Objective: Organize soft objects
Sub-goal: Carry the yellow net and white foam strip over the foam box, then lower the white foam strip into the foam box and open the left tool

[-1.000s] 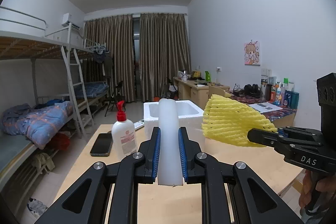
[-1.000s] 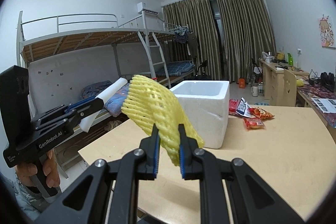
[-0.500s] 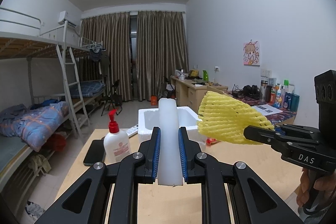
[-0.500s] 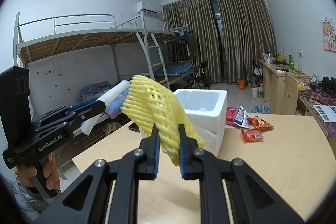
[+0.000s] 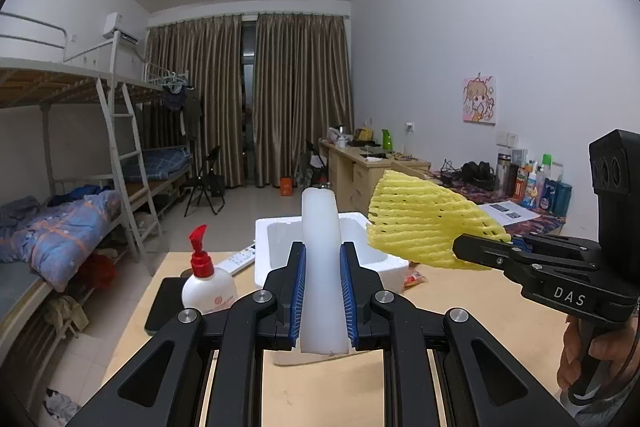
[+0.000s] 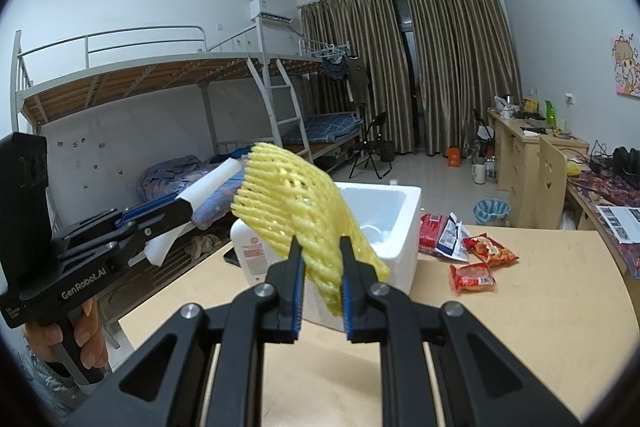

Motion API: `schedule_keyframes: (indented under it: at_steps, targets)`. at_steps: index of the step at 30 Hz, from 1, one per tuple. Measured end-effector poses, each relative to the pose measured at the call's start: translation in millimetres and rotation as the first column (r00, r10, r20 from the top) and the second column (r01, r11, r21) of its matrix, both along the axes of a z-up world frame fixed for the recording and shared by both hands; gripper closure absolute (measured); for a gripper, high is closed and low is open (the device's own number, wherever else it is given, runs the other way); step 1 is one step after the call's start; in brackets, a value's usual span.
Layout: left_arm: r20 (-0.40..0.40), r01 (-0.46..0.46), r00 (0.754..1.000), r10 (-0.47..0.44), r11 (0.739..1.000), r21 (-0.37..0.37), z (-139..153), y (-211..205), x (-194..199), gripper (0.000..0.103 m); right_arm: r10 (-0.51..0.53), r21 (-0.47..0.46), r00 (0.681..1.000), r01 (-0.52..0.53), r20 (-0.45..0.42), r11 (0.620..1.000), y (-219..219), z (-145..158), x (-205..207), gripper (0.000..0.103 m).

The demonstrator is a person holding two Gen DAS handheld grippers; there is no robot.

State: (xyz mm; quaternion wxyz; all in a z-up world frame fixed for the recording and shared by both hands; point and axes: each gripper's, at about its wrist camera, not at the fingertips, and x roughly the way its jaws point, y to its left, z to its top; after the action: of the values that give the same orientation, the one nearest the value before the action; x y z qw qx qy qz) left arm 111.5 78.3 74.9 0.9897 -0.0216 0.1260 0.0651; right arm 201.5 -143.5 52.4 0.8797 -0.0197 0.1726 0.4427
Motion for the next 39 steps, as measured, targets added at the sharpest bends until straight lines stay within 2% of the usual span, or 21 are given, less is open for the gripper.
schedule_keyframes:
  at_steps: [18,39]
  targets:
    - [-0.042,0.023,0.999,-0.024,1.000,-0.009,1,21,69,0.085,-0.026,-0.028,0.999,0.026,-0.024,0.999,26,4,35,0.084]
    - [-0.105,0.022,0.994,-0.024,0.999,-0.026,-17,37,141,0.085,-0.029,-0.045,0.998,0.026,-0.062,0.999,46,2,75,0.084]
